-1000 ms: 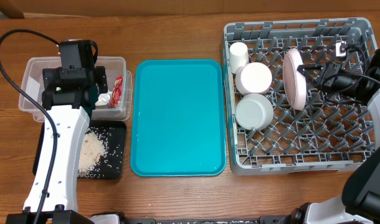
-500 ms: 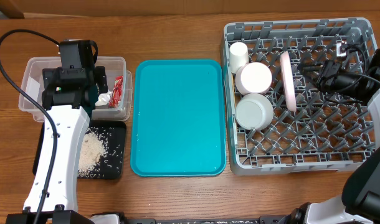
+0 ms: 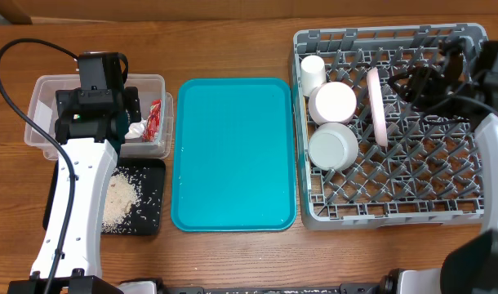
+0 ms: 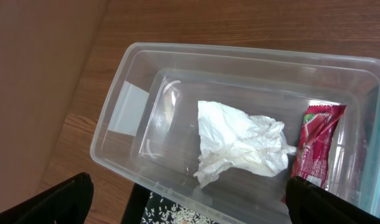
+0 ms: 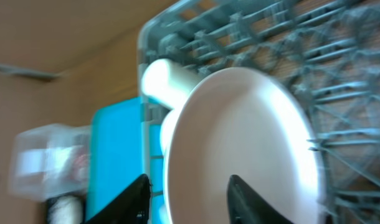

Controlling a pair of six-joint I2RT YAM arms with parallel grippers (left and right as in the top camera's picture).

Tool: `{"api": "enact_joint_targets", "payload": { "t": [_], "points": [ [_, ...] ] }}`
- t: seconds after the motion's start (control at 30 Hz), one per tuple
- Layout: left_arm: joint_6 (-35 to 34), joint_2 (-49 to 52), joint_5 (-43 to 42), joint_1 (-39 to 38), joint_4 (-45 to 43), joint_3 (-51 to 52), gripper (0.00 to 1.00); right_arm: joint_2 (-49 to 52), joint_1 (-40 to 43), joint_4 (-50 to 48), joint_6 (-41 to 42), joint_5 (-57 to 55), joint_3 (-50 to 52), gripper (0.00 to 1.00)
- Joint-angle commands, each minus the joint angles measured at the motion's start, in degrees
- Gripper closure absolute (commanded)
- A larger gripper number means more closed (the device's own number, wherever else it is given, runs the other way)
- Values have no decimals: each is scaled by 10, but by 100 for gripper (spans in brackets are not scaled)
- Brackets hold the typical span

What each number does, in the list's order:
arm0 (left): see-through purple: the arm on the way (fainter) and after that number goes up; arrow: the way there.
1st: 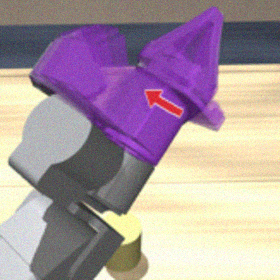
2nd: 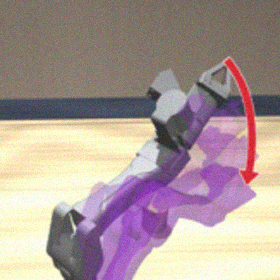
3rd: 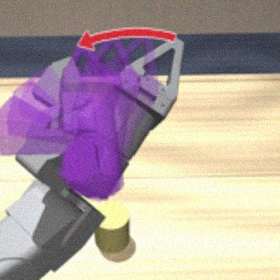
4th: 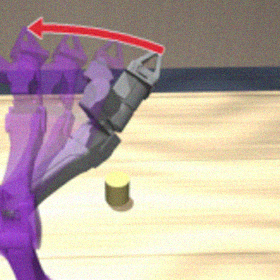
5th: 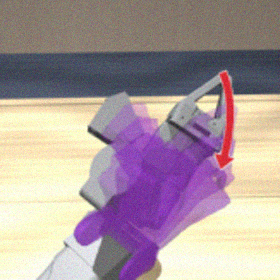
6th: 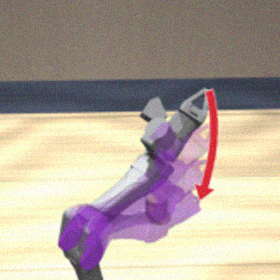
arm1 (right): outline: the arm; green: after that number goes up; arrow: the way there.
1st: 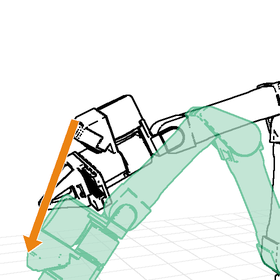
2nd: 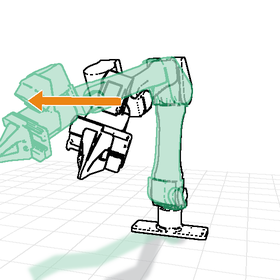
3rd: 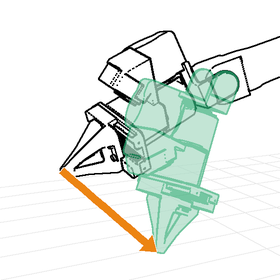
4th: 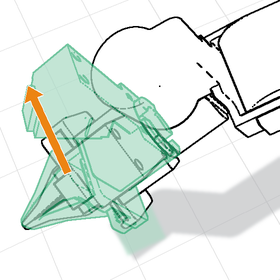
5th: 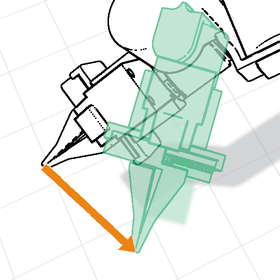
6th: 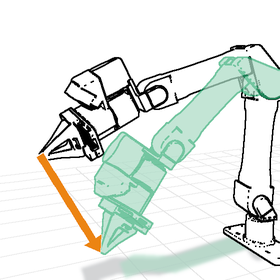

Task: Sort waste into correct bins and load items into the dishwasher
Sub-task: 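Release the plate and withdraw the right gripper from the rack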

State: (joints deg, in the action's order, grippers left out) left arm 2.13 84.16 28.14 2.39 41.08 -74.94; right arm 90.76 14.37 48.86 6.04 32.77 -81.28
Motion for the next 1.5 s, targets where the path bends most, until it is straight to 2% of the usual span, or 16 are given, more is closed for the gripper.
{"api": "enact_joint_targets", "payload": {
  "t": [0.0, 0.1, 0.43, 0.47, 0.5, 0.67, 1.47],
  "points": [
    [11, -6, 8, 2, -2, -9, 0, -25, -49, 8, 4, -223, -22, 62],
    [11, -6, 8, 2, -2, -9, 0, -27, -99, 4, -3, -278, -32, 60],
    [11, -6, 7, 2, -2, -9, 0, -27, -233, -28, -17, -312, -47, 58],
    [11, -6, 7, 2, -2, -9, 0, -27, -239, -23, -17, -312, -46, 50],
    [11, -6, 8, 2, -2, -9, 0, -27, -243, -16, -17, -312, -46, 0],
    [11, -6, 7, 2, -2, -9, 0, -27, -247, 15, -15, -312, -46, 0],
    [11, -6, 8, 2, -2, -9, 0, -31, -247, 14, -15, -312, -46, 0]
  ]
}}
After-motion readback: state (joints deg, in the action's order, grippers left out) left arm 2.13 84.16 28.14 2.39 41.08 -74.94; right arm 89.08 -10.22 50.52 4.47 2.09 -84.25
